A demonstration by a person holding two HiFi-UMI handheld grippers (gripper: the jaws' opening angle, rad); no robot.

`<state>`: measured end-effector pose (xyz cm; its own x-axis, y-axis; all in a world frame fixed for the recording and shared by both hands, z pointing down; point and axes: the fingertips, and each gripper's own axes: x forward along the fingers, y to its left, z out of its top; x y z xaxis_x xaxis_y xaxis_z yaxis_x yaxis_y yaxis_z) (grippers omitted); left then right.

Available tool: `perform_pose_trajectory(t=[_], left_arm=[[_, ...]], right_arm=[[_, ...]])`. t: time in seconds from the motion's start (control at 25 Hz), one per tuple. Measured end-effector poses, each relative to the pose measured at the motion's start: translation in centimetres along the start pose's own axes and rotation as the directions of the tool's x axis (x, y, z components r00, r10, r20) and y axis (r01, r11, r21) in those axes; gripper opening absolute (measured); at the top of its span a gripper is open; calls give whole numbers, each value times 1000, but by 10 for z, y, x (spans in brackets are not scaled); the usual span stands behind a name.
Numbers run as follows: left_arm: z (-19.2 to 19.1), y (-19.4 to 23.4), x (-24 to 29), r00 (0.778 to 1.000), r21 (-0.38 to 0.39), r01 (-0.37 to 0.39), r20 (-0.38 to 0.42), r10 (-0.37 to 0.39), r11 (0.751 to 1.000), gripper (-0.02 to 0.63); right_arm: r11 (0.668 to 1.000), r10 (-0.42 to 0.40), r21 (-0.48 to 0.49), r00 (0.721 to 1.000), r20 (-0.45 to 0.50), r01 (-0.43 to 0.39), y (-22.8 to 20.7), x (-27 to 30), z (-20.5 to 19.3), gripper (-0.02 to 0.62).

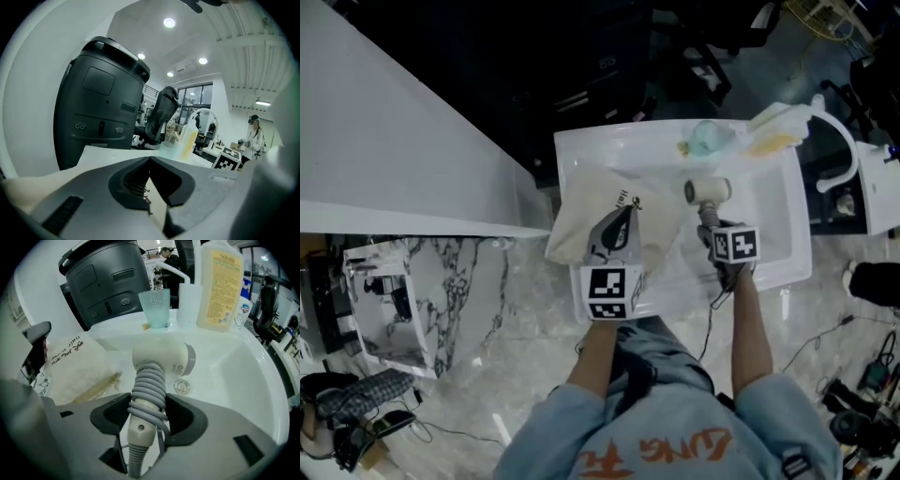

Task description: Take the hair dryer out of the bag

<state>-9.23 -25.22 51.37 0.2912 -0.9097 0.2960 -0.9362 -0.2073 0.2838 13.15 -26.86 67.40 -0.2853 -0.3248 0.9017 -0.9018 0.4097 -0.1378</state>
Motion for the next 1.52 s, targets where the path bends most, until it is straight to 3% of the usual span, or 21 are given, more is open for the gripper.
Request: perform_pose_trajectory(t=[0.4,0.76,0.92,1.08,1.32,1.52], left_arm=[[-5,31,29,999,-138,43,-8,-44,989,2],[-17,28,44,986,-195,154,-39,-165,969,2],[-21,30,47,972,-248,216,-38,-232,944,2],[-26,32,47,974,-254,199,-53,-219,947,2],[-18,27,42,988,-162,125,-70,-137,979,2],[-14,21,31,997,-132,52,-44,-58,990,2]], right_arm=[[999,-42,0,992,-121,43,-7,40,-13,235],[996,-78,17,981,-180,83,-17,68,-21,235],[996,-91,-13,977,-191,90,-18,73,-21,236],[997,-71,6,980,-187,73,-22,77,-24,236],[997,-75,3,966,-246,78,-29,80,-35,239],[997,-78,-36,954,-289,71,-30,85,-46,244]])
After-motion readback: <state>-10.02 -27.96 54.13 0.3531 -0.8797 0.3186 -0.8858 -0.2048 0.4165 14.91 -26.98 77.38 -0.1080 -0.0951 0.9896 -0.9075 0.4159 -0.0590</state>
